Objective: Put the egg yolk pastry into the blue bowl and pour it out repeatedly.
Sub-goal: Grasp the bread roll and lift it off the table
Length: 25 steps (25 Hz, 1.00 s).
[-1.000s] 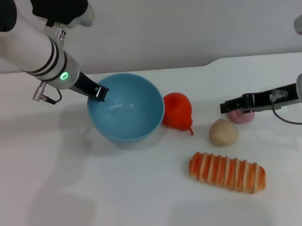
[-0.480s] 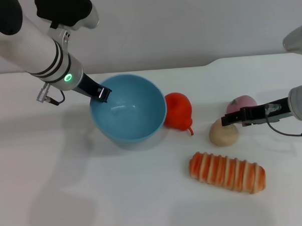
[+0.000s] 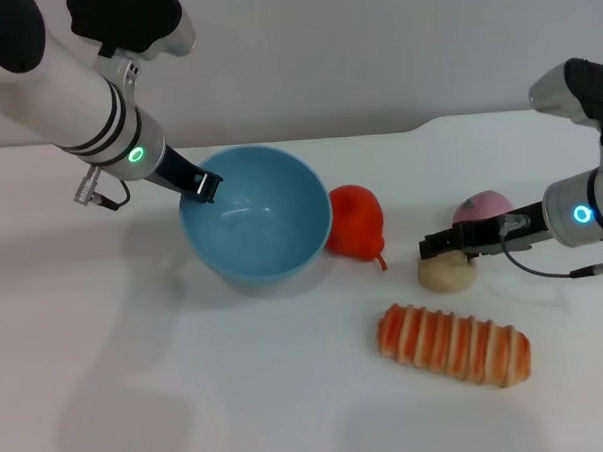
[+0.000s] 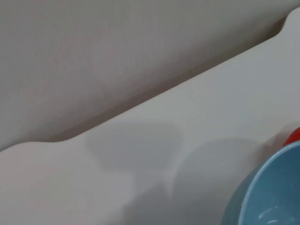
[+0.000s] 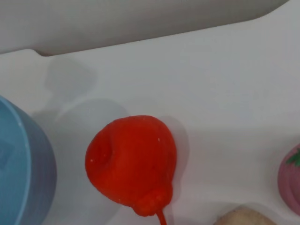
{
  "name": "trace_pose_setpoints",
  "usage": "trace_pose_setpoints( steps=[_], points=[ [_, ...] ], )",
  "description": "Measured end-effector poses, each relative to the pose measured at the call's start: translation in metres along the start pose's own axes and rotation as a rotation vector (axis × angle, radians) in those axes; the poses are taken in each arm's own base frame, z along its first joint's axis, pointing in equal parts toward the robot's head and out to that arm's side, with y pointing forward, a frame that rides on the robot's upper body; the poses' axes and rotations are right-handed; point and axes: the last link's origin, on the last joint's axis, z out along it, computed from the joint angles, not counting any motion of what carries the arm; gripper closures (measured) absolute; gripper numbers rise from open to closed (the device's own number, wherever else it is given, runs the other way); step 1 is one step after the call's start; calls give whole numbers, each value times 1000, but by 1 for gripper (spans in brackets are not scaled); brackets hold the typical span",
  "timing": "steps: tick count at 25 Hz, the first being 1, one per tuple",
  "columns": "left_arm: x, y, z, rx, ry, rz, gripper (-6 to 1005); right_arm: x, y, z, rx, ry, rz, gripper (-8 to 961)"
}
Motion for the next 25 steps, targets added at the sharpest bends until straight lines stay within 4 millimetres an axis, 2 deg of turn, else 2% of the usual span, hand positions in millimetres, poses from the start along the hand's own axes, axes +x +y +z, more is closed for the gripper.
trace_pose_setpoints(
  steps=[9,15,20,25],
  points=[
    [1,1,2,7,3,20,1000,10,-9,8,31,-13,39,309],
    [1,2,2,13,8,32,1000,9,-9,8,35,-13,16,322],
    [1,2,2,11,4,27,999,7,-7,8,36,-15,-22,486],
    [1,2,2,12,7,26,999,1,-2,4,24,-28,-63,552]
  ],
)
